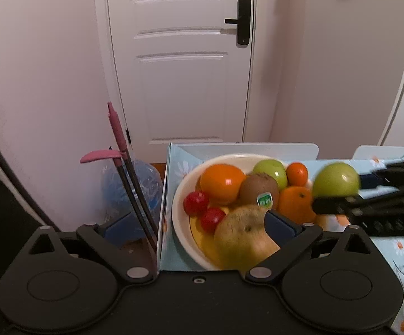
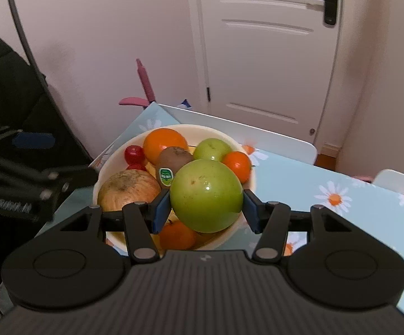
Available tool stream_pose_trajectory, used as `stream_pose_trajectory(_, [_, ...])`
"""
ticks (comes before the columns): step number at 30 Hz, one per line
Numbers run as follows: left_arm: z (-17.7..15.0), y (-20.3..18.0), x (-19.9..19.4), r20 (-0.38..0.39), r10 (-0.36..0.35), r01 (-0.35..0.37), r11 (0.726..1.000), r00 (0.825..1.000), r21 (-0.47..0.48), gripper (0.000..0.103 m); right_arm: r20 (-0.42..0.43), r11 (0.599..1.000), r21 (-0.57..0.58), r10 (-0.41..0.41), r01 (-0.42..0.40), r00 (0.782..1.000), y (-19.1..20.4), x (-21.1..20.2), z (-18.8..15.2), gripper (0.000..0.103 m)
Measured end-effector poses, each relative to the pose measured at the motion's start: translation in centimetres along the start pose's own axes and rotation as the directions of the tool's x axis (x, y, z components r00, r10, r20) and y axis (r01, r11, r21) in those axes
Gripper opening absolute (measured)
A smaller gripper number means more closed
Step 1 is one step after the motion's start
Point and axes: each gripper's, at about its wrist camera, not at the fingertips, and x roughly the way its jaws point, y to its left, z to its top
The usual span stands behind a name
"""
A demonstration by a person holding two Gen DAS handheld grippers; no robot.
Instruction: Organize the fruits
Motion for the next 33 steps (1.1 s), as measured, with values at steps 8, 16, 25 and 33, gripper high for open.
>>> stream_pose_trajectory(8, [-1.8, -0.3, -1.1, -0.022, 0.0, 0.0, 1.0, 1.0, 0.004, 0.101, -0.002, 0.999, -0.014, 0.039, -0.039, 0.999, 0.3, 1.8, 0.0, 0.07])
stream_pose_trajectory(16, [-2.9, -0.4, -1.5, -0.02, -0.019, 0.02, 0.999, 1.0, 0.026, 0.101, 0.071, 0.999, 0.003, 0.035, -0.036, 0.997, 0.6, 0.8, -0.5, 0.096])
stream_pose_trajectory(25, [-3.4, -1.5, -2.6, -0.01, -0.024, 0.025, 0.999, 1.0, 0.035, 0.101, 0.093, 0.999, 0.042, 0.024, -0.028, 0.995, 0.0, -1.6, -0.8, 0.096])
stream_pose_trajectory(33, [-2.5, -3.7, -5.8, 0.038, -0.004, 0.003, 1.0, 0.999, 0.027, 0.101, 0.14, 0.998, 0.054, 0.0, -0.008, 0.99, -1.0, -8.0, -0.7, 0.096])
